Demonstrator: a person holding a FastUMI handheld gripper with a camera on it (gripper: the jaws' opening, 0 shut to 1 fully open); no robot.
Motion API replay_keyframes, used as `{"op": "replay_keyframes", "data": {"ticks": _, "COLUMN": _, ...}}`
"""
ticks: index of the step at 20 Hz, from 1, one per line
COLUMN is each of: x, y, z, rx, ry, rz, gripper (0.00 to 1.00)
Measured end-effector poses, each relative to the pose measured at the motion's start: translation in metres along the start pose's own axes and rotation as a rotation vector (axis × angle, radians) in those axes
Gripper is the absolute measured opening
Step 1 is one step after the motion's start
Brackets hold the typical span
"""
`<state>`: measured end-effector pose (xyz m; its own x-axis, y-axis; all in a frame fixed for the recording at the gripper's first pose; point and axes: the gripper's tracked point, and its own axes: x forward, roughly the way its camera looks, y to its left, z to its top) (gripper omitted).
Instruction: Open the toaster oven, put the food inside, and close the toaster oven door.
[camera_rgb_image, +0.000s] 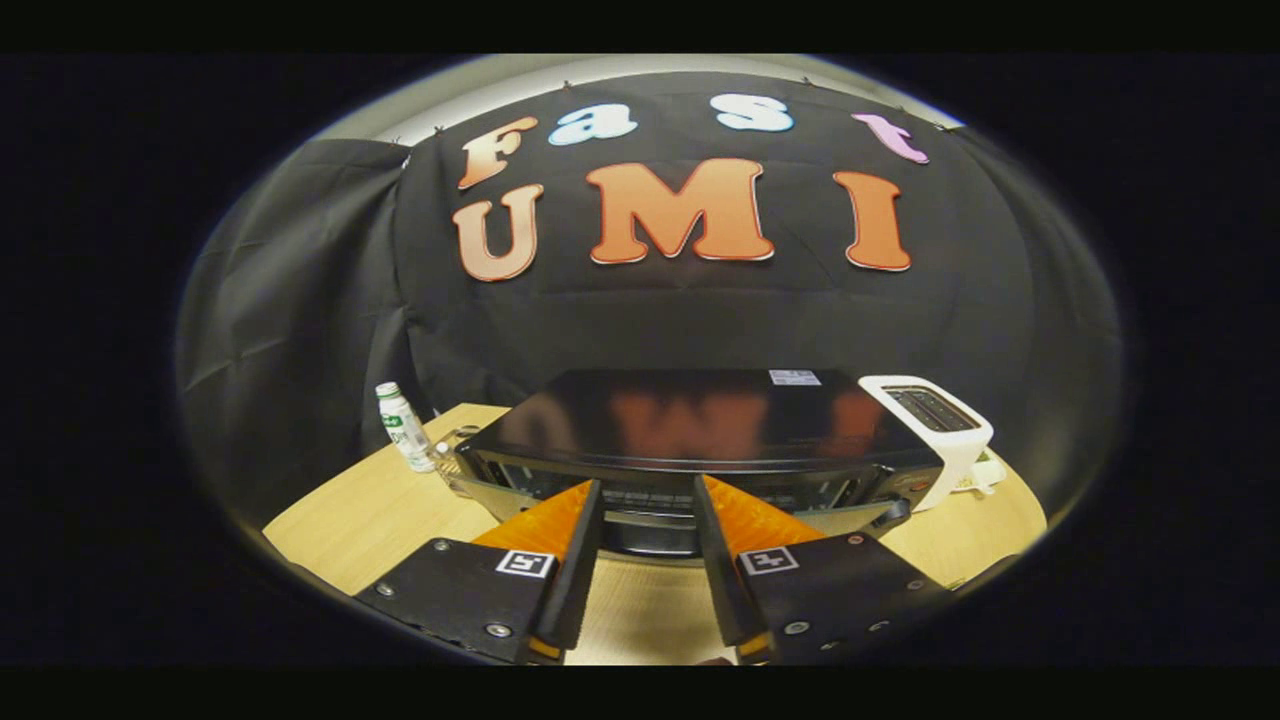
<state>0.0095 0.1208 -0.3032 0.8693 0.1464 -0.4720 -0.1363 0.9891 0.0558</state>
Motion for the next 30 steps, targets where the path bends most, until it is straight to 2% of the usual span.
{"op": "replay_keyframes", "data": {"ticks": 3, "x": -0.008, "y": 0.001, "z": -0.018, "rx": 0.088, "ry": 0.101, "rz": 0.026, "gripper": 0.53}}
{"op": "replay_keyframes", "data": {"ticks": 5, "x": -0.014, "y": 0.003, "z": -0.056, "rx": 0.135, "ry": 0.27, "rz": 0.03, "gripper": 0.52}}
{"op": "replay_keyframes", "data": {"ticks": 6, "x": -0.017, "y": -0.001, "z": -0.078, "rx": 0.147, "ry": 0.311, "rz": 0.025, "gripper": 0.52}}
{"op": "replay_keyframes", "data": {"ticks": 8, "x": -0.023, "y": -0.007, "z": -0.099, "rx": 0.147, "ry": 0.341, "rz": 0.018, "gripper": 0.52}}
{"op": "replay_keyframes", "data": {"ticks": 13, "x": -0.025, "y": -0.009, "z": -0.116, "rx": 0.088, "ry": 0.356, "rz": 0.015, "gripper": 0.49}}
{"op": "replay_keyframes", "data": {"ticks": 20, "x": -0.022, "y": -0.008, "z": -0.166, "rx": 0.065, "ry": 0.511, "rz": 0.025, "gripper": 0.51}}
{"op": "replay_keyframes", "data": {"ticks": 22, "x": -0.023, "y": -0.006, "z": -0.158, "rx": 0.08, "ry": 0.495, "rz": 0.044, "gripper": 0.55}}
{"op": "replay_keyframes", "data": {"ticks": 25, "x": -0.041, "y": -0.015, "z": -0.139, "rx": 0.049, "ry": 0.475, "rz": 0.073, "gripper": 0.81}}
{"op": "replay_keyframes", "data": {"ticks": 27, "x": -0.052, "y": -0.031, "z": -0.113, "rx": 0.0, "ry": 0.392, "rz": 0.071, "gripper": 0.93}}
{"op": "replay_keyframes", "data": {"ticks": 30, "x": -0.075, "y": -0.061, "z": -0.086, "rx": -0.045, "ry": 0.312, "rz": 0.054, "gripper": 0.98}}
